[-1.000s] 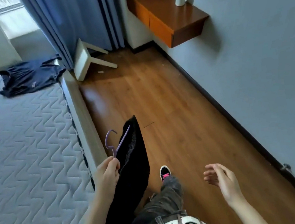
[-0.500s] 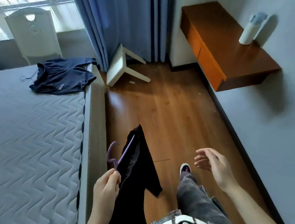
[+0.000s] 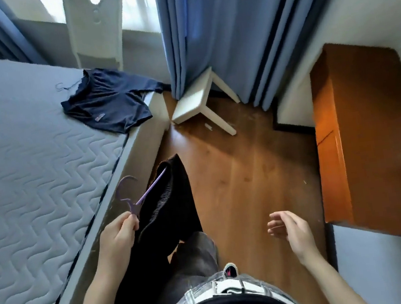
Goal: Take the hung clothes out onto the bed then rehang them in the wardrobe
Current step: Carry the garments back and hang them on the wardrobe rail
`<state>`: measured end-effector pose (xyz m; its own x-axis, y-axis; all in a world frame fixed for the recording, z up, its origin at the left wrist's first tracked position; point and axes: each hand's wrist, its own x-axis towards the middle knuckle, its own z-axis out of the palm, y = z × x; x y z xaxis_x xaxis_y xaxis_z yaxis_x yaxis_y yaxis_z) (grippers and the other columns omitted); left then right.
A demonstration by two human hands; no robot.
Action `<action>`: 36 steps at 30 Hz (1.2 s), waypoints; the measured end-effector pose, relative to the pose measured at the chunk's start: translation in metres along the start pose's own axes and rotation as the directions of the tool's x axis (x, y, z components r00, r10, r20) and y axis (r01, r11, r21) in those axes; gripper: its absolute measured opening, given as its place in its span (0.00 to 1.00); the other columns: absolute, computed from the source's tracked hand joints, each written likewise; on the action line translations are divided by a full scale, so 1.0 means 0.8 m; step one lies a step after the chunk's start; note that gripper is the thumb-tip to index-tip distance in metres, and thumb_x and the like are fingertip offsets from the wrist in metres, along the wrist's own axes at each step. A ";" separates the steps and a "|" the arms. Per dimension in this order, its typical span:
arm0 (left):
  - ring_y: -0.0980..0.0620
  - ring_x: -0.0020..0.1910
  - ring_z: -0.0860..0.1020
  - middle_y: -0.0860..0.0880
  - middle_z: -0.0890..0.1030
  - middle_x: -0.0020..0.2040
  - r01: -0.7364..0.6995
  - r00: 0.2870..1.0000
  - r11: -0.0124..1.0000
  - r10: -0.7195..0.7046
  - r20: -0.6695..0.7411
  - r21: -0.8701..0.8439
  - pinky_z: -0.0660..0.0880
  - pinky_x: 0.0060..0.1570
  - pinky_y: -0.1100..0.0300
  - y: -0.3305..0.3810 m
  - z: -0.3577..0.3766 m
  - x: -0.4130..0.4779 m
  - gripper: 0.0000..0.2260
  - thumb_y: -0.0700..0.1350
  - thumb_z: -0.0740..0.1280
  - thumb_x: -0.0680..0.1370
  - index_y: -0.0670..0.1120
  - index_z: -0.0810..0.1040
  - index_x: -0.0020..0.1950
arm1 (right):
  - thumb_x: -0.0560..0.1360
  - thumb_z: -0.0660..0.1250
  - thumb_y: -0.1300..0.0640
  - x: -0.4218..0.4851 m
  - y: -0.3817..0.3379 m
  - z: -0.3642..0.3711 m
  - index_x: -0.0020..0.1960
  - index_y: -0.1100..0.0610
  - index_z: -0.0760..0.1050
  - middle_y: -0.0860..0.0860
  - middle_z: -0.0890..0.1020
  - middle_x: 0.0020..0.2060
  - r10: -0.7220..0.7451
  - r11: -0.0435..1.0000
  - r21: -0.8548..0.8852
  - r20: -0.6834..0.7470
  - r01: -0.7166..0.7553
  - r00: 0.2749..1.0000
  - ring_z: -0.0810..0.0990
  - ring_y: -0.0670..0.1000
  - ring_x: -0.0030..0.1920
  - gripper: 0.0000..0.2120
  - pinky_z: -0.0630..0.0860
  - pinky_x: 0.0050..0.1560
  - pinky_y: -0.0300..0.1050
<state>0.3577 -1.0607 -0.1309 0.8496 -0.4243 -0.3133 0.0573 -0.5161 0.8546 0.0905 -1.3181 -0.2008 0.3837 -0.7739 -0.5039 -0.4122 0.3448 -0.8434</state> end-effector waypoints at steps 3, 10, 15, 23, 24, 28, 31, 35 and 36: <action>0.51 0.27 0.60 0.53 0.63 0.25 0.060 0.994 0.997 -0.064 -0.086 -0.048 0.55 0.32 0.56 0.018 0.017 0.053 0.14 0.49 0.58 0.74 0.42 0.67 0.33 | 0.82 0.54 0.63 0.099 -0.050 0.029 0.47 0.66 0.78 0.60 0.82 0.35 0.000 1.000 -0.019 0.083 0.002 0.997 0.81 0.54 0.33 0.15 0.78 0.33 0.39; 0.49 0.31 0.60 0.47 0.62 0.28 0.118 0.941 0.981 -0.160 -0.297 -0.155 0.56 0.35 0.55 0.082 0.032 0.208 0.13 0.47 0.60 0.73 0.45 0.64 0.30 | 0.82 0.54 0.64 0.305 -0.187 0.140 0.49 0.68 0.77 0.60 0.81 0.35 -0.044 0.995 -0.074 0.247 0.064 0.968 0.81 0.47 0.28 0.14 0.77 0.32 0.38; 0.51 0.26 0.60 0.53 0.62 0.22 0.095 0.895 0.982 -0.155 -0.418 -0.160 0.57 0.32 0.55 0.164 0.015 0.318 0.14 0.41 0.61 0.77 0.43 0.67 0.31 | 0.82 0.54 0.63 0.399 -0.310 0.208 0.48 0.66 0.78 0.59 0.82 0.37 -0.111 0.983 -0.099 0.362 0.157 0.925 0.82 0.50 0.33 0.15 0.79 0.35 0.39; 0.57 0.20 0.59 0.55 0.62 0.20 0.119 0.758 0.963 -0.245 -0.605 -0.240 0.57 0.29 0.58 0.227 -0.003 0.446 0.11 0.44 0.60 0.74 0.38 0.70 0.35 | 0.83 0.55 0.59 0.552 -0.453 0.336 0.49 0.63 0.80 0.58 0.83 0.39 -0.138 0.952 -0.143 0.587 0.270 0.798 0.83 0.55 0.39 0.16 0.79 0.45 0.49; 0.58 0.20 0.58 0.55 0.62 0.20 0.135 0.718 0.956 -0.275 -0.639 -0.259 0.58 0.27 0.60 0.230 -0.006 0.458 0.12 0.45 0.60 0.74 0.37 0.70 0.36 | 0.82 0.55 0.59 0.573 -0.467 0.357 0.49 0.62 0.80 0.58 0.83 0.39 -0.131 0.947 -0.154 0.618 0.283 0.775 0.83 0.56 0.40 0.16 0.79 0.46 0.51; 0.58 0.19 0.57 0.55 0.61 0.20 0.173 0.539 0.926 -0.373 -0.755 -0.334 0.55 0.23 0.64 0.243 -0.033 0.483 0.13 0.48 0.60 0.73 0.38 0.69 0.35 | 0.82 0.56 0.60 0.639 -0.523 0.441 0.46 0.60 0.81 0.59 0.83 0.38 -0.070 0.936 -0.187 0.734 0.299 0.676 0.82 0.57 0.40 0.15 0.78 0.49 0.54; 0.58 0.18 0.56 0.53 0.61 0.19 0.201 0.406 0.904 -0.428 -0.808 -0.378 0.50 0.22 0.62 0.255 -0.067 0.485 0.11 0.46 0.61 0.72 0.41 0.69 0.33 | 0.81 0.57 0.63 0.667 -0.567 0.508 0.45 0.62 0.80 0.59 0.82 0.36 -0.043 0.929 -0.180 0.816 0.324 0.577 0.81 0.56 0.37 0.14 0.78 0.41 0.46; 0.59 0.17 0.57 0.52 0.60 0.18 0.216 0.256 0.871 -0.487 -0.835 -0.442 0.51 0.27 0.56 0.270 -0.123 0.476 0.12 0.45 0.60 0.72 0.44 0.71 0.29 | 0.80 0.57 0.65 0.686 -0.614 0.603 0.43 0.63 0.79 0.57 0.81 0.34 -0.031 0.907 -0.156 0.902 0.391 0.431 0.80 0.51 0.32 0.13 0.76 0.36 0.38; 0.59 0.16 0.58 0.52 0.61 0.17 0.223 0.216 0.859 -0.505 -0.835 -0.462 0.51 0.28 0.56 0.272 -0.135 0.474 0.12 0.47 0.60 0.72 0.46 0.73 0.29 | 0.80 0.57 0.65 0.688 -0.622 0.627 0.43 0.63 0.79 0.57 0.81 0.34 -0.023 0.905 -0.154 0.913 0.397 0.407 0.80 0.51 0.31 0.13 0.76 0.35 0.38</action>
<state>0.7490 -1.2534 -0.0187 0.5923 0.7910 -0.1535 0.4805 -0.1939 0.8553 0.9213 -1.6492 -0.1525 0.9204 0.1618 -0.3560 -0.3479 -0.0769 -0.9344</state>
